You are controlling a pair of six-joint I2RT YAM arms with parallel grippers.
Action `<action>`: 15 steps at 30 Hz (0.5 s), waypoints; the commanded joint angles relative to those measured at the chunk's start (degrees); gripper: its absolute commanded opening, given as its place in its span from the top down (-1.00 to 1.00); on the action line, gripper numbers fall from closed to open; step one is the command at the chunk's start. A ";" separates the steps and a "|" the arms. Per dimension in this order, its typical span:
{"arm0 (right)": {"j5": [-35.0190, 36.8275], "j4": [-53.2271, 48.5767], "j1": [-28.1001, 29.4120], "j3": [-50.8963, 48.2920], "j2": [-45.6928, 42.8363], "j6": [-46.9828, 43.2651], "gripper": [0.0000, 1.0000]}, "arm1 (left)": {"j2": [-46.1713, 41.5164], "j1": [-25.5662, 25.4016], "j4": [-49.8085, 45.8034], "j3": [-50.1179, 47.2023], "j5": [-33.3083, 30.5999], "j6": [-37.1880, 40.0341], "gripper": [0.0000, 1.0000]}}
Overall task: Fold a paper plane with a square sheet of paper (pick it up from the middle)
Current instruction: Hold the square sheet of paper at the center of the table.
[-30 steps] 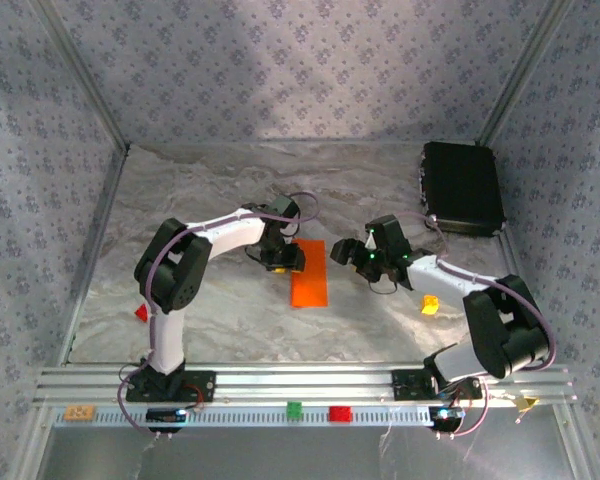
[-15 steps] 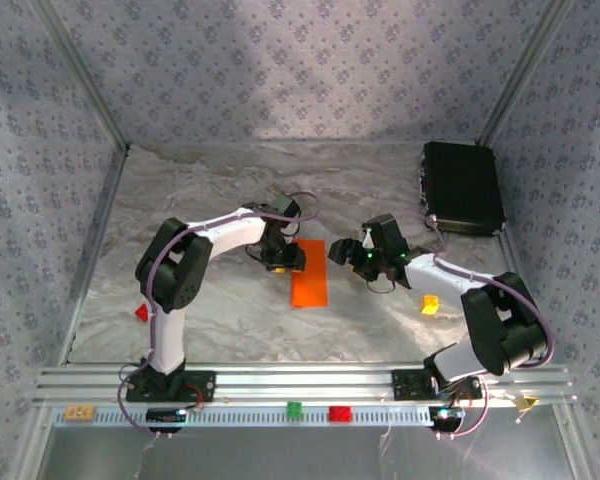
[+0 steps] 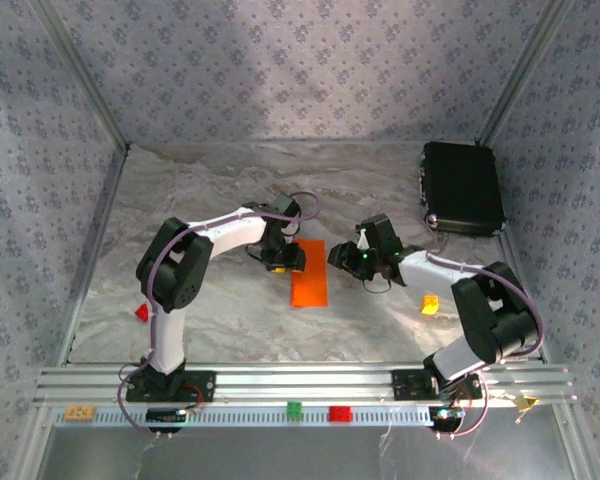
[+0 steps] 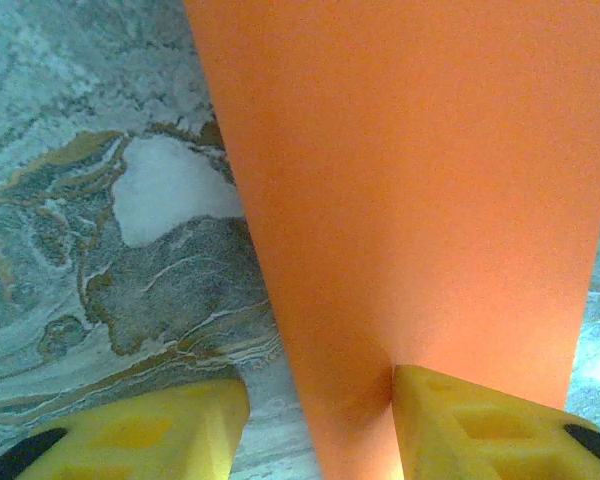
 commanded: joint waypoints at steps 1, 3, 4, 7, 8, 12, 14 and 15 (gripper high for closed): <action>-2.45 1.68 0.89 2.59 2.43 -0.29 0.26 | 5.01 -0.41 3.42 -0.96 -4.68 1.25 0.09; -3.10 2.12 1.42 3.45 3.87 -0.26 0.46 | 5.10 -0.35 3.52 -0.97 -4.75 1.25 0.09; -3.45 2.22 1.73 4.03 4.68 -0.19 0.57 | 5.18 -0.43 3.50 -1.00 -4.78 1.25 0.09; -4.34 2.72 2.74 5.54 6.94 -0.05 0.85 | 5.19 -0.39 3.51 -1.05 -4.78 1.16 0.09; -4.27 2.68 3.15 5.88 7.74 0.11 0.94 | 5.25 -0.37 3.58 -1.05 -4.78 1.16 0.09; -4.38 2.91 4.18 7.37 10.05 0.49 1.00 | 5.28 -0.49 3.59 -1.05 -4.78 1.07 0.09; -4.68 2.94 4.52 8.00 11.11 0.48 1.00 | 5.23 -0.52 3.59 -1.13 -4.85 1.11 0.09; -4.86 2.94 4.75 8.26 11.53 0.54 1.00 | 5.32 -0.54 3.60 -1.10 -4.83 1.08 0.09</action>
